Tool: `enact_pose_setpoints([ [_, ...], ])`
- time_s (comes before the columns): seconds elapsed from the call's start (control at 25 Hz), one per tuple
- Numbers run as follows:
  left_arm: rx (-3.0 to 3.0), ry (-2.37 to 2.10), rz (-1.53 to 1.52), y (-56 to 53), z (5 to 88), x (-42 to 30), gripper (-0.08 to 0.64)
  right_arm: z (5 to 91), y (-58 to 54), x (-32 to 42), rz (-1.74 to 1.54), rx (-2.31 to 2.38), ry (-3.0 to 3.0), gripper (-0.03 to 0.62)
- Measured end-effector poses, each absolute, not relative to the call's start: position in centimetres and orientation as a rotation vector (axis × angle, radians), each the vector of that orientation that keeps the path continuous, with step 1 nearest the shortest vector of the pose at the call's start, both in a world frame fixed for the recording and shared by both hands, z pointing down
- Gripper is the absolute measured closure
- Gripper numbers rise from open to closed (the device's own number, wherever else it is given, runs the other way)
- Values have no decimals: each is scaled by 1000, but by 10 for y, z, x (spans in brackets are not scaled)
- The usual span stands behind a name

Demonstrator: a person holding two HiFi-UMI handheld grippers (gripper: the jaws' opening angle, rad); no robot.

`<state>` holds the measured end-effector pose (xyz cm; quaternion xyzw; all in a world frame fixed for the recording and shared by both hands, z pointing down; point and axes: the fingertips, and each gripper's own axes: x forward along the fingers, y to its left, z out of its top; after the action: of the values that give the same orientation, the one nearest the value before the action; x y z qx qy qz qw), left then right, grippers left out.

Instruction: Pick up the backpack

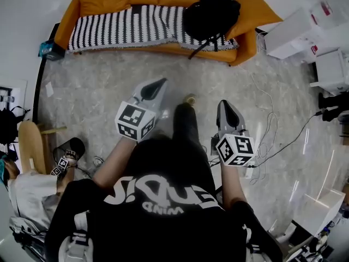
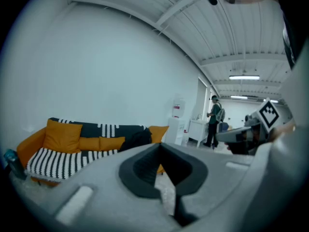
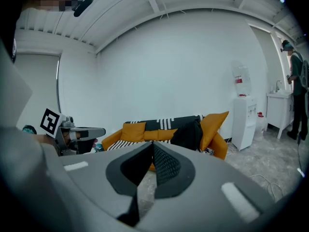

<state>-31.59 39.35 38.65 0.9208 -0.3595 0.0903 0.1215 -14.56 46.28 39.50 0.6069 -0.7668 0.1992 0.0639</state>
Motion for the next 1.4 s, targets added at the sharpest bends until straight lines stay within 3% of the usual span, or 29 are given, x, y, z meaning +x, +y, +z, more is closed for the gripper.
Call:
enact_pose_setpoints([
  [0.44,2682,-1047,302,280,387,-277,560,395,337,-100,641,1821,-2348,592],
  [0.96,2665,-1117,292,107,365,-162,560,384,159,18,684,1766,-2394,592],
  [1.4,2630,-1196,275,6,357,-128,560,397,64,62,742,1726,-2392,592],
])
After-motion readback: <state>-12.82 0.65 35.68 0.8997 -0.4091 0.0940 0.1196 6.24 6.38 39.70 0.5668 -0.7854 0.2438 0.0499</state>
